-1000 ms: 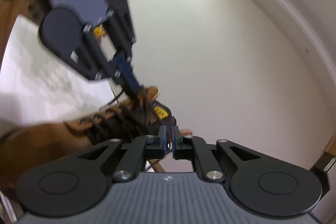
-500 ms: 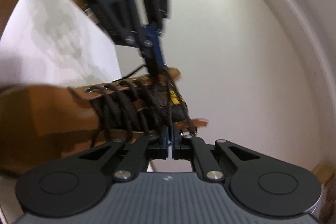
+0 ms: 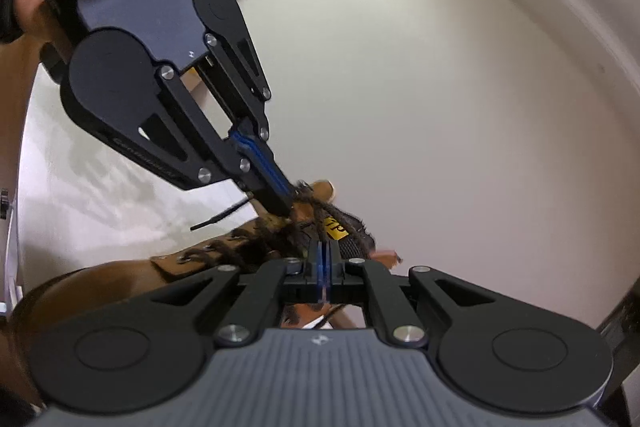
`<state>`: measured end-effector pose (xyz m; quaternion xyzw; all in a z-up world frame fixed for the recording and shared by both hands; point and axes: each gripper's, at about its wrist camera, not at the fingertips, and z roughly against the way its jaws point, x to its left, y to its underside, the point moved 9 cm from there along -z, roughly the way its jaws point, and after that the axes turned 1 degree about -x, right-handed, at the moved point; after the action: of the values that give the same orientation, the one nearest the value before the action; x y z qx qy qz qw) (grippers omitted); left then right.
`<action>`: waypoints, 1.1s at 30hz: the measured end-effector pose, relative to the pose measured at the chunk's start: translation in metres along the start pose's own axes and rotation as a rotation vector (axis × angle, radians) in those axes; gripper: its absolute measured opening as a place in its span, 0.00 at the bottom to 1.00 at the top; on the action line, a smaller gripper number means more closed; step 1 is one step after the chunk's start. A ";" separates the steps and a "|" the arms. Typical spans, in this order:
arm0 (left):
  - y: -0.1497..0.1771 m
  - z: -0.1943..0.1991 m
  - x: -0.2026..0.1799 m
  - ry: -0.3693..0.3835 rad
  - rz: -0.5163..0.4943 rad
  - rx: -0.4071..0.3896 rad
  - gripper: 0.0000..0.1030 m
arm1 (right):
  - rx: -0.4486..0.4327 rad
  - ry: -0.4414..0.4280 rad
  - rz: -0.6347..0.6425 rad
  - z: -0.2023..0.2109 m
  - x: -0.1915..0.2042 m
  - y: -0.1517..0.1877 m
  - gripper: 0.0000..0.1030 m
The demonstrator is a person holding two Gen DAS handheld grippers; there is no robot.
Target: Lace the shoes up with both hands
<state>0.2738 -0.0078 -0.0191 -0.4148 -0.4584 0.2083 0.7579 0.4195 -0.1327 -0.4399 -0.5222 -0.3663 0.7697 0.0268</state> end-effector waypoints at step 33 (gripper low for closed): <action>0.028 -0.022 0.045 0.023 0.019 0.066 0.20 | 0.091 0.034 -0.124 0.006 -0.040 0.049 0.14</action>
<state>0.3170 0.0294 -0.0236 -0.3962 -0.4384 0.2258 0.7745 0.4490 -0.1887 -0.4360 -0.5099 -0.3622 0.7733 0.1044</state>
